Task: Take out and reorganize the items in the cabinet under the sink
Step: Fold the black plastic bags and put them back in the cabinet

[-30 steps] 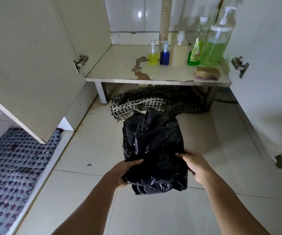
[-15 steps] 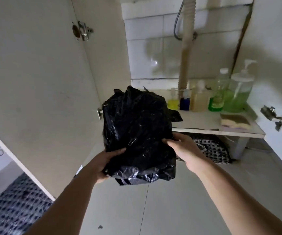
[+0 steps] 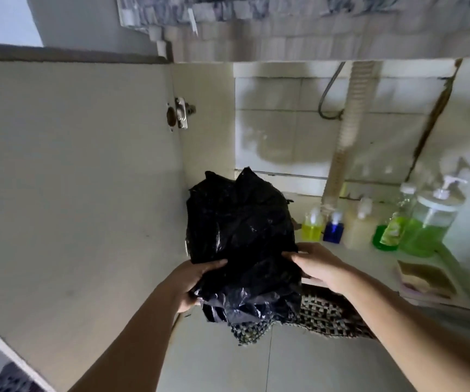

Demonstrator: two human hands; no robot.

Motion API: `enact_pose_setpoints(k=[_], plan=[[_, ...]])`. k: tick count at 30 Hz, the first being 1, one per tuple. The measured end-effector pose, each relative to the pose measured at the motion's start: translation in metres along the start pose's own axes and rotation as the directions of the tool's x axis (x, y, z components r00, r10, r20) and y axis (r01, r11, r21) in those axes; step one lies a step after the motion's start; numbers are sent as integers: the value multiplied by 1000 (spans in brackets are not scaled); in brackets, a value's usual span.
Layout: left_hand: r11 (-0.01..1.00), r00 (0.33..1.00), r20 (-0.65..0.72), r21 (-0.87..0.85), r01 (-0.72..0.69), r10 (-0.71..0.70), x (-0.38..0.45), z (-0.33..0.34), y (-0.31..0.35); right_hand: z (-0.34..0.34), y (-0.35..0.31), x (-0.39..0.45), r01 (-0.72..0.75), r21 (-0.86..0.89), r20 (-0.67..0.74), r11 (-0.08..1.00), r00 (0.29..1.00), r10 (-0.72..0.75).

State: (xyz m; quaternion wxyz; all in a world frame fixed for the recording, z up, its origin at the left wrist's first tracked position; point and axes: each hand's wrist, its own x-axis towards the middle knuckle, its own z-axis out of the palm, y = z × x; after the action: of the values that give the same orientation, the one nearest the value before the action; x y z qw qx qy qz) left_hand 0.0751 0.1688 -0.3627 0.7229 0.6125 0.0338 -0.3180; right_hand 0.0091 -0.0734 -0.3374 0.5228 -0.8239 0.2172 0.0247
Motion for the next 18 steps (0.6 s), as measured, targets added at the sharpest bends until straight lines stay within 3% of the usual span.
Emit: enact_pose_setpoints(k=[7,13,18], plan=[[997,1000,-10,81,16,-15,29,9,33,-16,-13,28,-196,84,-3,977,980,197],[987,993,-105,156,-40,57,84,11,59,-2,-7,97,-153,236,-48,960,985,168],[948,947,-223,271,-168,232,152,13,93,10,-9,170,-104,396,-68,912,988,142]])
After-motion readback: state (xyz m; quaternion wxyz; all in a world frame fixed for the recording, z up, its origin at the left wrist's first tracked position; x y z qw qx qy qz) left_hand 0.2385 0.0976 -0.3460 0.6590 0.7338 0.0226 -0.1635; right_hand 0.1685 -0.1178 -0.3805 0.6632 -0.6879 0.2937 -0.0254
